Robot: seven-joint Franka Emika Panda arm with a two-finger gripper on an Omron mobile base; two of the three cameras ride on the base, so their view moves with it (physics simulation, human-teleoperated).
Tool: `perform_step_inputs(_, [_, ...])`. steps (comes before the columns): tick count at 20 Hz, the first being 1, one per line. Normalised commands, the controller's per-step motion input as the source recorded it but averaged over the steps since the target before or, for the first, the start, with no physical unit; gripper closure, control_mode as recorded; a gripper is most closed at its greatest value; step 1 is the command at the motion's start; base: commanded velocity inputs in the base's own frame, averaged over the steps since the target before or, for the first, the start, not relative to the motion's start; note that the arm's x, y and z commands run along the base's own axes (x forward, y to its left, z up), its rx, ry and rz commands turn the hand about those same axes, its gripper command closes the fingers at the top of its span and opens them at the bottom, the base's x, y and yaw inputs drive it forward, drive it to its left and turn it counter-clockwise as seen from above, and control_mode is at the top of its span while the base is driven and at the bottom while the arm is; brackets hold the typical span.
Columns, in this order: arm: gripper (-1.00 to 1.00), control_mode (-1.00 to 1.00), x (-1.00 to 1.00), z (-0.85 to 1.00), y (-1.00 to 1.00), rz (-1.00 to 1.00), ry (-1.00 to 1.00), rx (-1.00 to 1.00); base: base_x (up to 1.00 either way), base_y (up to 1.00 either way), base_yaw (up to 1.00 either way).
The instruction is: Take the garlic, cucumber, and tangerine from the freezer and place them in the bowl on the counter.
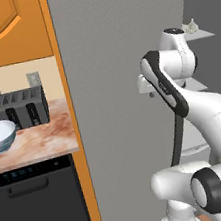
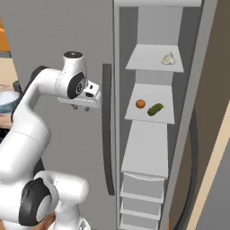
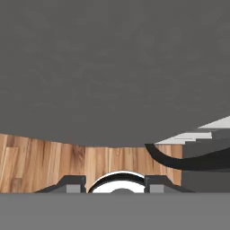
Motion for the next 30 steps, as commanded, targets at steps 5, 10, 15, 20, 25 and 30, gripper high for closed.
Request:
perform_step_inputs(5, [-1.0, -1.0, -0.6, 0.0, 0.0, 0.0, 0.0, 0.0, 0.0, 0.0, 0.0])
perform_step_inputs(10, [-1.0, -1.0, -1.0, 0.0, 0.0, 0.0, 0.0, 0.0, 0.0, 0.0, 0.0])
perform_step_inputs(15, [-1.0, -1.0, -0.81, -0.01, 0.07, 0.0, 0.0, -0.02, 0.0, 0.0, 0.0])
perform_step_inputs(20, [-1.0, -1.0, -0.56, -0.01, 0.04, 0.0, -0.03, -0.02, 0.0, 0.0, 0.0])
perform_step_inputs(25, [-1.0, -1.0, -0.33, 0.0, 0.0, 0.0, 0.0, -0.01, 0.0, 0.0, 0.0])
perform_step_inputs(30, [-1.0, -1.0, -0.06, 0.0, 0.16, 0.0, 0.0, -0.01, 0.0, 0.0, 0.0])
